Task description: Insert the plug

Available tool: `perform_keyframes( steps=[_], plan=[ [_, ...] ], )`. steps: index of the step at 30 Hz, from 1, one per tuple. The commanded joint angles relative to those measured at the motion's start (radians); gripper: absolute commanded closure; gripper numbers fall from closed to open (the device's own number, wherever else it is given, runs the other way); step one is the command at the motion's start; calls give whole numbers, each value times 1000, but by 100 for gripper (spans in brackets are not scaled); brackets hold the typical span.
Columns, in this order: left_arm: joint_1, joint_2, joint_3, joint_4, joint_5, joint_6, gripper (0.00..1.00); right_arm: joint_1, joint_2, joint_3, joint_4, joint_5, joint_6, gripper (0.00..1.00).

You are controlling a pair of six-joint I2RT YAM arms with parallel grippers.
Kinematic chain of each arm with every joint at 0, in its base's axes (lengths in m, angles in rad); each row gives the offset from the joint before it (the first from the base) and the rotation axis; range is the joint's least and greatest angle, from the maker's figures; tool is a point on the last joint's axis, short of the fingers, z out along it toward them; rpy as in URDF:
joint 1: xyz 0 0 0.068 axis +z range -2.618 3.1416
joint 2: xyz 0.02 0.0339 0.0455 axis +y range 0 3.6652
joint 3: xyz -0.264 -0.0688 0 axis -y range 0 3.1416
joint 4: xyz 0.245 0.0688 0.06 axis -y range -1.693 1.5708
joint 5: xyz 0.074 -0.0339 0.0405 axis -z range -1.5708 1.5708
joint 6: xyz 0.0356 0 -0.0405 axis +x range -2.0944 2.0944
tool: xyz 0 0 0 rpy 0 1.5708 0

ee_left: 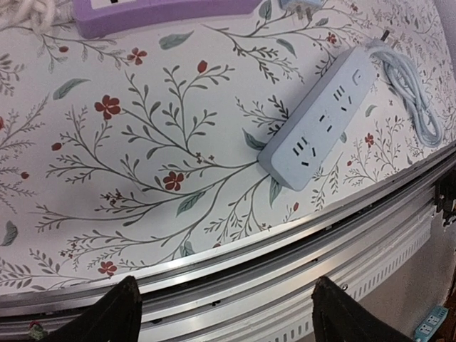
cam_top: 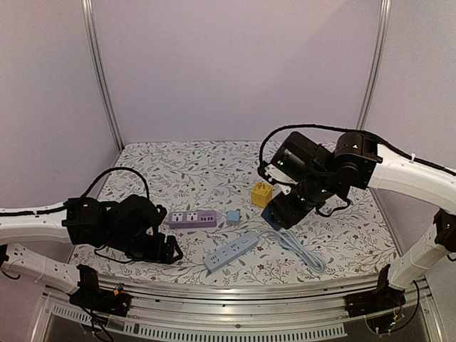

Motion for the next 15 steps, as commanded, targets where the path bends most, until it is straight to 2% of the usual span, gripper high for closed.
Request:
perform_keyframes(
  steps=[1, 8, 15],
  plan=[
    [-4, 45, 4, 42, -6, -7, 18, 13, 56, 30, 34, -49, -83, 100],
    [-3, 112, 45, 27, -5, -39, 20, 13, 196, 93, 39, -106, -125, 100],
    [-2, 115, 48, 5, -19, -105, 21, 14, 344, 212, -39, -138, -48, 100]
  ],
)
